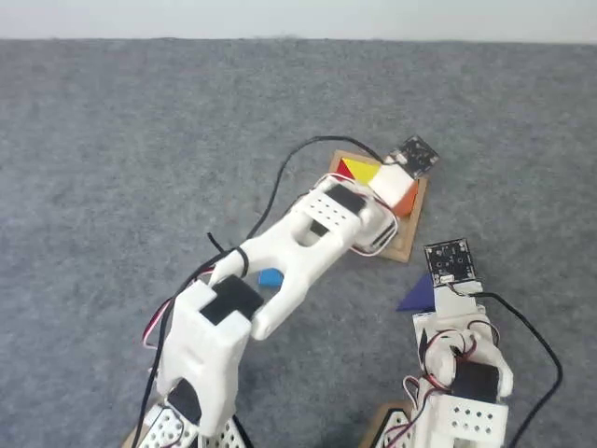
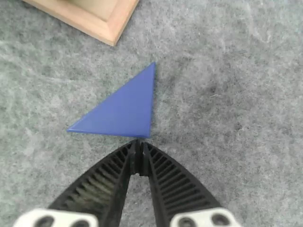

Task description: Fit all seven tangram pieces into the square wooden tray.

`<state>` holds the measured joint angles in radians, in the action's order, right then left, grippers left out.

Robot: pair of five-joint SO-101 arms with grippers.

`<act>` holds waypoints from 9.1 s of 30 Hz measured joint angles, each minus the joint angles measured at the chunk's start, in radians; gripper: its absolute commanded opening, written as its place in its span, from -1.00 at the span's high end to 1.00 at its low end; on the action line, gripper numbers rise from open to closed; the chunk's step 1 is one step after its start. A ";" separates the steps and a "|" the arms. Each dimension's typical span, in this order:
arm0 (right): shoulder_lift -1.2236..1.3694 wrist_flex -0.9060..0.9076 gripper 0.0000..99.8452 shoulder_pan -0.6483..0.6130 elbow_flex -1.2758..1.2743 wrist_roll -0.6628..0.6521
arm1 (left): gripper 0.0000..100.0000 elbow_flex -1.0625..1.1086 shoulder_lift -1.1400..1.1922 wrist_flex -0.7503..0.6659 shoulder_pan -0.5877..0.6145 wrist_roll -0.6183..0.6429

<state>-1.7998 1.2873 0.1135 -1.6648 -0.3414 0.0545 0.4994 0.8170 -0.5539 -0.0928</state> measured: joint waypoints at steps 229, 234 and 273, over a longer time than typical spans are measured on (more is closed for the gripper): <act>0.000 0.000 0.98 0.000 0.000 0.000 | 0.98 0.784 -0.575 0.204 0.350 0.021; 0.000 0.000 0.98 0.000 0.000 0.000 | 0.98 0.781 -0.667 0.311 0.354 -0.064; 0.000 0.000 0.98 0.000 0.000 0.000 | 0.86 -0.005 -0.106 0.735 0.124 -0.646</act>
<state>-1.7998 1.2873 0.1135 -1.6648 -0.3414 0.0499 0.3936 1.5520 -0.4296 -0.7388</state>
